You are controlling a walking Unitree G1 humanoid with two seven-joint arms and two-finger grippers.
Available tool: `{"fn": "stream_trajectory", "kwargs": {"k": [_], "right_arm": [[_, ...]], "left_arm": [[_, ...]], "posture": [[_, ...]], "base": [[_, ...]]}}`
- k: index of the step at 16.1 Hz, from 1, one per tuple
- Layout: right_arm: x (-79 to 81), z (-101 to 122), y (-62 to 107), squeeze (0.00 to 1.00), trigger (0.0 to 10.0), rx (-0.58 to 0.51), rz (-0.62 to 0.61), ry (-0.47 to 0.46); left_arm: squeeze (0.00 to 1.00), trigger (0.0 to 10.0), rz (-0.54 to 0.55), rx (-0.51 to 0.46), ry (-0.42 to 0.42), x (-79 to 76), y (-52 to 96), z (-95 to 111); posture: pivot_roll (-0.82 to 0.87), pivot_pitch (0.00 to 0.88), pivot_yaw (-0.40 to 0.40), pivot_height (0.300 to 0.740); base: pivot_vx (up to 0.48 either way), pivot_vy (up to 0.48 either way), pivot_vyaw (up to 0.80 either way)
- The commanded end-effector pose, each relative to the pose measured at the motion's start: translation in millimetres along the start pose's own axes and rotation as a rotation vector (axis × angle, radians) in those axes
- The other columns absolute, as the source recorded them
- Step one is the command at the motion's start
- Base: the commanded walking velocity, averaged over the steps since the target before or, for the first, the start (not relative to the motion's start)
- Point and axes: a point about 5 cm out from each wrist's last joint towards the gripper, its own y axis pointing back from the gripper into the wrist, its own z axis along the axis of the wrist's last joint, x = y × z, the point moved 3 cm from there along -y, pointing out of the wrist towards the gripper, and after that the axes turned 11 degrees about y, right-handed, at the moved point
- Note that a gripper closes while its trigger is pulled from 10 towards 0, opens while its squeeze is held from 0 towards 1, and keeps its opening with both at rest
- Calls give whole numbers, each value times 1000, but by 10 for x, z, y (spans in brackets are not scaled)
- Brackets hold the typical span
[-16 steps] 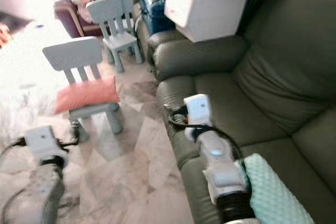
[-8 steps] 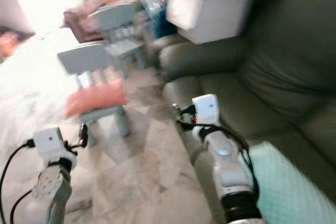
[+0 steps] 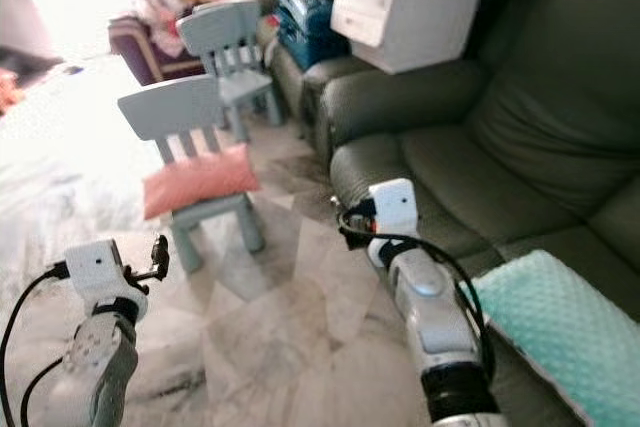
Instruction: Move the pillow to the sofa
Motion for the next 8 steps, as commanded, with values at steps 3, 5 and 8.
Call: {"fn": "stream_trajectory", "kwargs": {"k": [3, 5, 8], "right_arm": [[110, 107, -49, 0, 10000, -38, 30, -11], [124, 96, -47, 0, 10000, -38, 34, -17], [151, 106, -60, 0, 10000, -44, 43, -23]], "left_arm": [[0, 10000, 26, -23, -27, 93, -20, 82], [0, 10000, 12, -51, -56, 83, -22, 125], [0, 10000, 36, -113, -90, 102, -19, 200]], "posture": [[-234, 0, 97, 740], [-229, 0, 97, 740], [-223, 0, 97, 740]], "base": [[0, 480, 0], [0, 0, 0], [0, 0, 0]]}}
